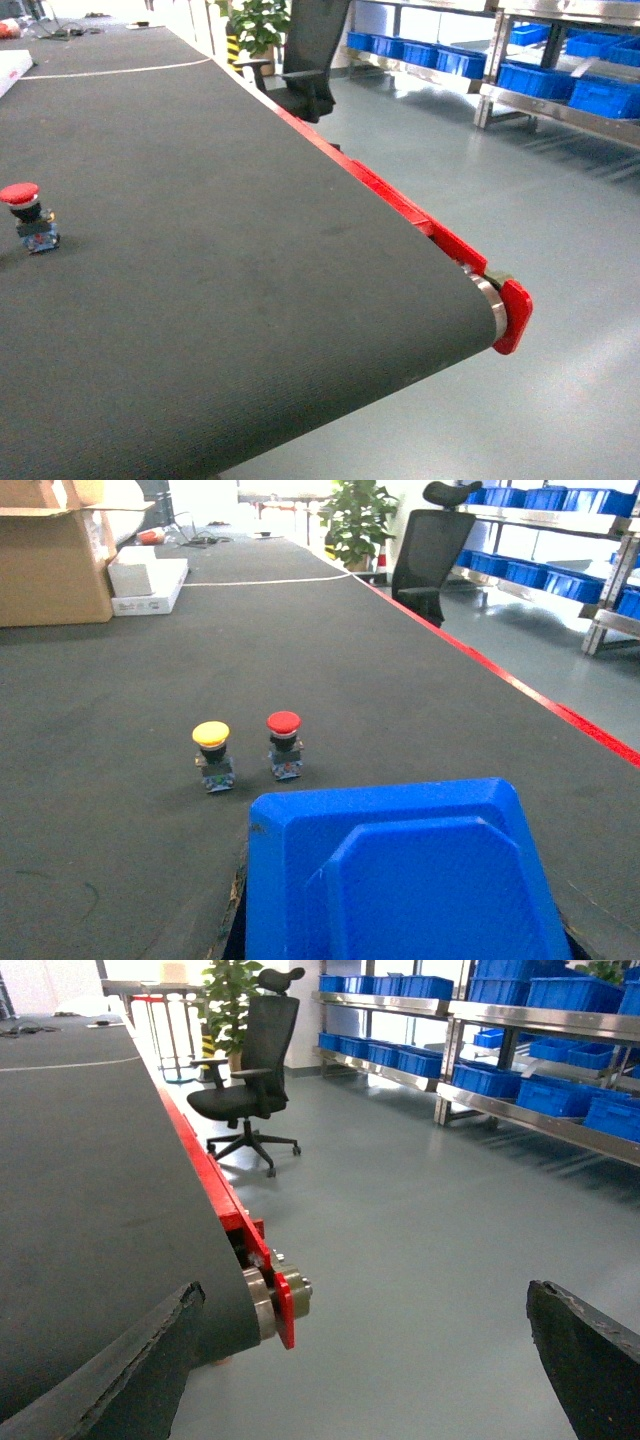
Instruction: Pick blue part to blue bin on bottom shelf
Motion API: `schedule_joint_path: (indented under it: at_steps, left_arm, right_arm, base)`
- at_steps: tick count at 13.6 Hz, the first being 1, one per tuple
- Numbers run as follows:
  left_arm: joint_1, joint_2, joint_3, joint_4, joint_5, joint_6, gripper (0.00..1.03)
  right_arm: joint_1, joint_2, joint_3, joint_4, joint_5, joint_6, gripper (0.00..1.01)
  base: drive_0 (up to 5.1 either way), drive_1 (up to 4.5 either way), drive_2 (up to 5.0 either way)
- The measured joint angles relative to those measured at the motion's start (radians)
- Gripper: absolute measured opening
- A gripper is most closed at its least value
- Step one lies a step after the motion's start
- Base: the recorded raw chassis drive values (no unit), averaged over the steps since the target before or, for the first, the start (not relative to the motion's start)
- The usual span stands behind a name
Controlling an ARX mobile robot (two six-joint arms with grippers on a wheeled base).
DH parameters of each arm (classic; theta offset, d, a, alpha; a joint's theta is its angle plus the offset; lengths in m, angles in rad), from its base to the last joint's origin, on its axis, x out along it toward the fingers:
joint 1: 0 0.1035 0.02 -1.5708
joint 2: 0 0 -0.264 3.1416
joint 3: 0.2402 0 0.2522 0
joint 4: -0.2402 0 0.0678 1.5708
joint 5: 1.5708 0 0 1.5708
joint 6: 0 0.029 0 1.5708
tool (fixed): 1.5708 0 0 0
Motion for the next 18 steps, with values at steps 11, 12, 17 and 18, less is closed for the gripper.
schedule_joint_path:
  at_steps: [11, 12, 17, 18]
  left_arm:
    - [0.0, 0.0, 0.0, 0.0, 0.0, 0.0, 0.44]
    - [0.0, 0.0, 0.0, 0.0, 0.0, 0.0, 0.44]
    - [0.0, 0.0, 0.0, 0.0, 0.0, 0.0, 0.44]
    - [0.0, 0.0, 0.0, 0.0, 0.0, 0.0, 0.44]
  right_arm:
    - [0.0, 0.0, 0.0, 0.0, 0.0, 0.0, 0.98]
    - [0.0, 0.0, 0.0, 0.0, 0.0, 0.0, 0.98]
    - [0.0, 0.0, 0.0, 0.0, 0.0, 0.0, 0.98]
    - [0.0, 0.0, 0.0, 0.0, 0.0, 0.0, 0.98]
  base:
    - [0.1, -3.77, 4.0]
    - [0.1, -3.77, 4.0]
    - [-0.2, -3.33, 2.9]
    - [-1.7, -1.69, -1.7]
